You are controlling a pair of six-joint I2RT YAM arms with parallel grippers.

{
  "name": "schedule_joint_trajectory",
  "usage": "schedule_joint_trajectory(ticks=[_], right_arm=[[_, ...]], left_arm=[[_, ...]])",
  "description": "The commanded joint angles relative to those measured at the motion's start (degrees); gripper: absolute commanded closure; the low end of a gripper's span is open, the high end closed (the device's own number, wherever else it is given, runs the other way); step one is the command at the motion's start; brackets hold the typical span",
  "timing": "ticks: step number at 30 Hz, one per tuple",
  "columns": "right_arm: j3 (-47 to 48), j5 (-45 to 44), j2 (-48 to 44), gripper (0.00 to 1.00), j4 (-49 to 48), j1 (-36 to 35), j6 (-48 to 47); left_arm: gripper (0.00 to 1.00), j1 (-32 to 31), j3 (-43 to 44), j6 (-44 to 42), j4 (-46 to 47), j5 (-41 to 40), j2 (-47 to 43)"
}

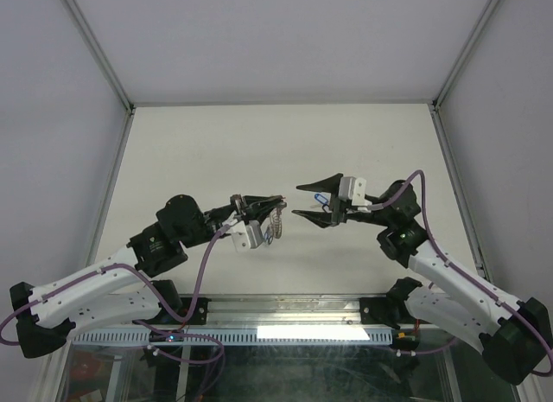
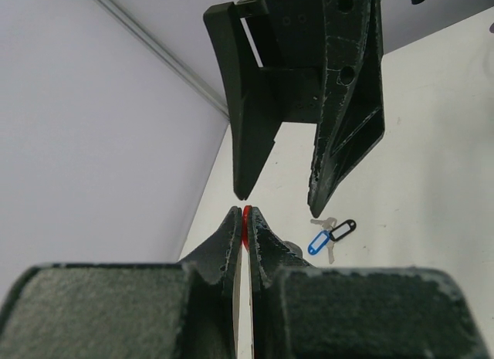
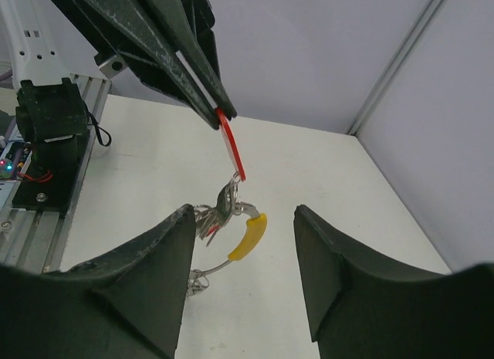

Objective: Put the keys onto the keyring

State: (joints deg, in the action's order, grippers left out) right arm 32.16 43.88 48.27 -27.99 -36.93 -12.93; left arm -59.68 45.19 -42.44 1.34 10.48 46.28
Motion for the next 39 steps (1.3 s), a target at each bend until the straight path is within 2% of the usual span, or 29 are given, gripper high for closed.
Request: schedule_joint_trajectory(ticks=[1,8,12,13,14,16,17,21,27,29,33,39], right_arm=[[3.9,2.7,1.7,0.44,-7.8,-1.2,0.3],[5.8,2.7,6.1,0.44,-10.5,-3.6,0.2],[6.6,2.8,8.8,0.49,-11.7,-5.0,-0.1],[6.8,2.9,9.4,0.54,-11.7,-5.4,0.0],[7.2,3.0,9.9,0.63,-11.3,-5.5,0.3],[8.5,2.3,10.6,0.97,-9.1,-5.7,0.7],[8.8,1.7,10.5,1.0,-8.4,-5.7,0.8],[8.7,-2.8,9.1,1.0,-5.0,-5.6,-0.2],[6.6,-9.7,4.9,1.0,-3.9,-5.6,-1.7],[6.2,-11.6,3.6,1.0,-3.7,-5.6,-1.9],[6.3,-12.7,1.3,1.0,-2.0,-5.6,-2.3],[6.8,-9.9,-1.8,1.0,2.2,-5.6,-5.1]], left_arm=[[1.0,-0.4,2.1,0.8,4.3,3.1,-0.1],[1.0,-0.4,2.1,1.4,4.8,4.5,0.5],[1.0,-0.4,2.1,1.6,5.6,4.9,0.8],[1.0,-0.4,2.1,1.7,5.7,5.0,0.8],[1.0,-0.4,2.1,1.8,5.8,5.1,0.8],[1.0,-0.4,2.0,2.1,6.5,5.2,0.8],[1.0,-0.4,1.7,2.3,7.0,5.2,0.6],[1.0,-0.4,-0.6,4.3,11.2,3.6,-1.3],[0.61,-0.4,-6.8,12.9,19.5,-1.5,-6.0],[0.55,-0.4,-8.5,15.5,20.3,-3.1,-6.8],[0.53,-0.4,-11.7,21.1,21.8,-4.9,-7.5],[0.63,-0.4,-14.6,22.7,22.9,-2.7,-5.6]])
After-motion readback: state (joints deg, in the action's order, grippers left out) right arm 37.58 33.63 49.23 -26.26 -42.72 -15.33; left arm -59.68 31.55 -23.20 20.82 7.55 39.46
